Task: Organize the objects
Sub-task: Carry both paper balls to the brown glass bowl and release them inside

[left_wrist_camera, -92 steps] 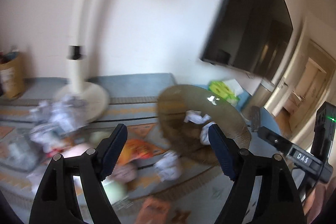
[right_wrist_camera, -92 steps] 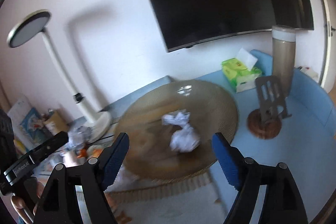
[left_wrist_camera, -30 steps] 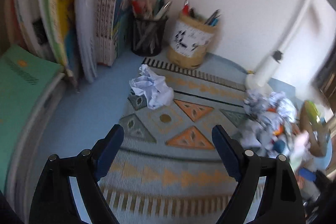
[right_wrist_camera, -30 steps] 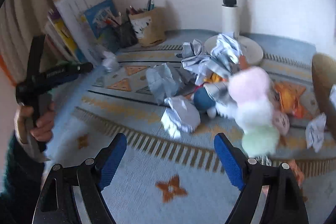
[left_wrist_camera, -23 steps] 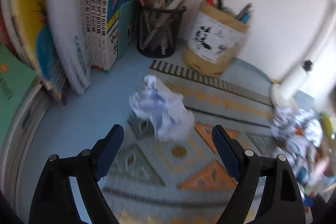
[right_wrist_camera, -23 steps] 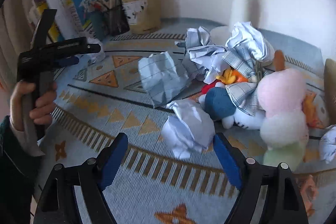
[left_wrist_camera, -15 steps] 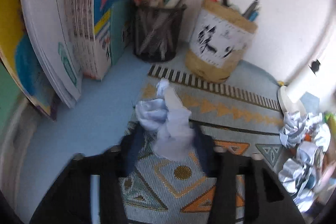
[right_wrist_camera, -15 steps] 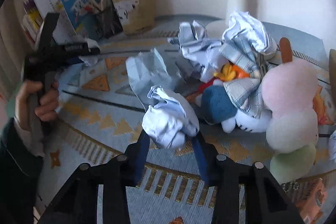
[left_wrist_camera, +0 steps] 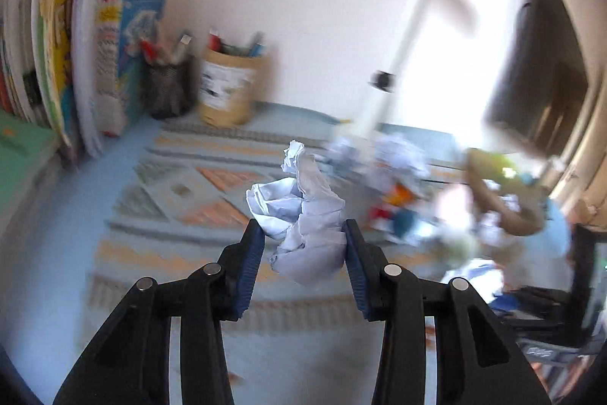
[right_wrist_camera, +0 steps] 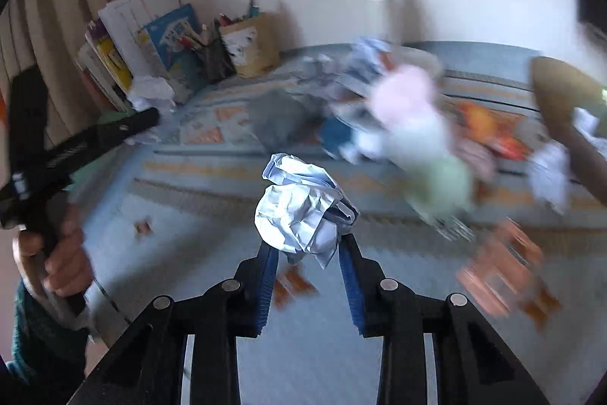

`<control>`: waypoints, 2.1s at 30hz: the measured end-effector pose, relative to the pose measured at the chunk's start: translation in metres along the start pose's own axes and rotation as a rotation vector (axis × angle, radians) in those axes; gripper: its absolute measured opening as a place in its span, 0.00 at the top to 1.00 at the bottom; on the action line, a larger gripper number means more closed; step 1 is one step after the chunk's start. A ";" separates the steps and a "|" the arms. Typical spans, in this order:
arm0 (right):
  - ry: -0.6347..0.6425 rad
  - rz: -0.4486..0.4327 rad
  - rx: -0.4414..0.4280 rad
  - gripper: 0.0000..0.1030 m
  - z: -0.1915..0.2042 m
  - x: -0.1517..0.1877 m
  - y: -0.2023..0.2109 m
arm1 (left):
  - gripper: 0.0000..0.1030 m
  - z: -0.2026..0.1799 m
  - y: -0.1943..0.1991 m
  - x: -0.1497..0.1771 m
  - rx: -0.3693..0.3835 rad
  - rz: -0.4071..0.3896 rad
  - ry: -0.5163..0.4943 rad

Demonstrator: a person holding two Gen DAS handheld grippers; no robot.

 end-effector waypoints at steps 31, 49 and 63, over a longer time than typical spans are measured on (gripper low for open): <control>-0.048 0.003 0.035 0.55 -0.033 0.058 0.003 | 0.57 -0.055 -0.037 0.056 -0.105 0.029 -0.053; -0.347 -0.294 0.247 0.55 -0.230 -0.001 0.125 | 0.57 -0.254 -0.106 -0.033 0.170 0.032 -0.241; -0.506 -0.181 0.381 0.32 -0.322 -0.035 0.075 | 0.20 -0.321 -0.234 -0.035 0.248 0.187 -0.170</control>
Point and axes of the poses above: each gripper's, at about its wrist camera, not at the fingertips, and y roughly against the way its jaws point, z to its left, x to its underside, the point moved 4 cm from there along -y, roughly the way its jaws point, and after that the axes turned 11 degrees about x, right-handed, at the moved point
